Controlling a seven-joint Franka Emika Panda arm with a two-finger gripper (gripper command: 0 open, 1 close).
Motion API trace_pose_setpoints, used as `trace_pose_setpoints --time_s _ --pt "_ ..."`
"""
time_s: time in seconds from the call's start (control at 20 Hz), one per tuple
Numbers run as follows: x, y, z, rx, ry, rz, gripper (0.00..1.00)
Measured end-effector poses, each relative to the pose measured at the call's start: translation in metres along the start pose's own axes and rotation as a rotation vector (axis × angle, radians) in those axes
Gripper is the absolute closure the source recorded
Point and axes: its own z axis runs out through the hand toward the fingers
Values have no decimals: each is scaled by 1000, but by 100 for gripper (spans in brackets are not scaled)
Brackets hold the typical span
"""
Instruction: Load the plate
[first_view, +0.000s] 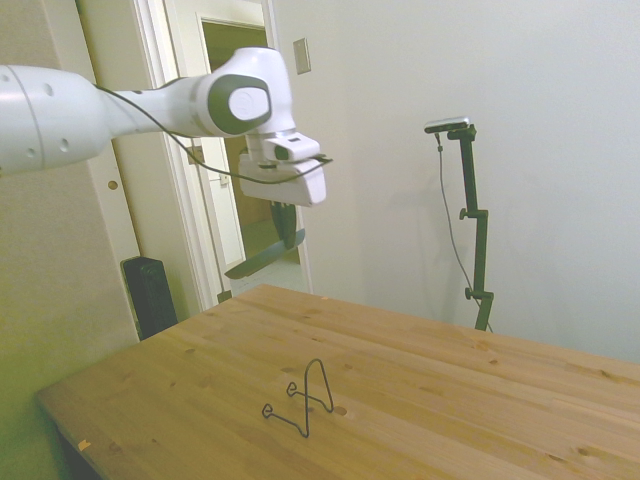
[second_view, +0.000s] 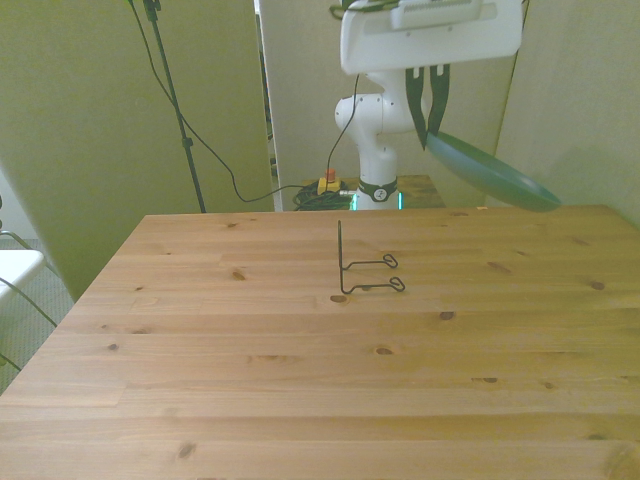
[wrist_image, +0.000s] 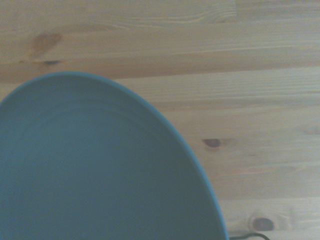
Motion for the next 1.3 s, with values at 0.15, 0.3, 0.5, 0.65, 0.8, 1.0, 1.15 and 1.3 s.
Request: trace_pose_setpoints --time_s 0.15,0.3,0.5,0.65,0.8,1.0,1.15,1.3 --pt "-38 11 -16 -87 140 -26 100" --pt "-64 26 -12 -156 280 -57 100" --pt "-85 48 26 -263 442 -42 100" --pt "-100 59 54 -341 537 11 100" --pt "-101 63 72 -377 585 45 100" --pt "-93 66 93 -421 625 74 100" --pt "-88 63 112 -445 635 88 100" --pt "-87 59 132 -465 632 98 100"
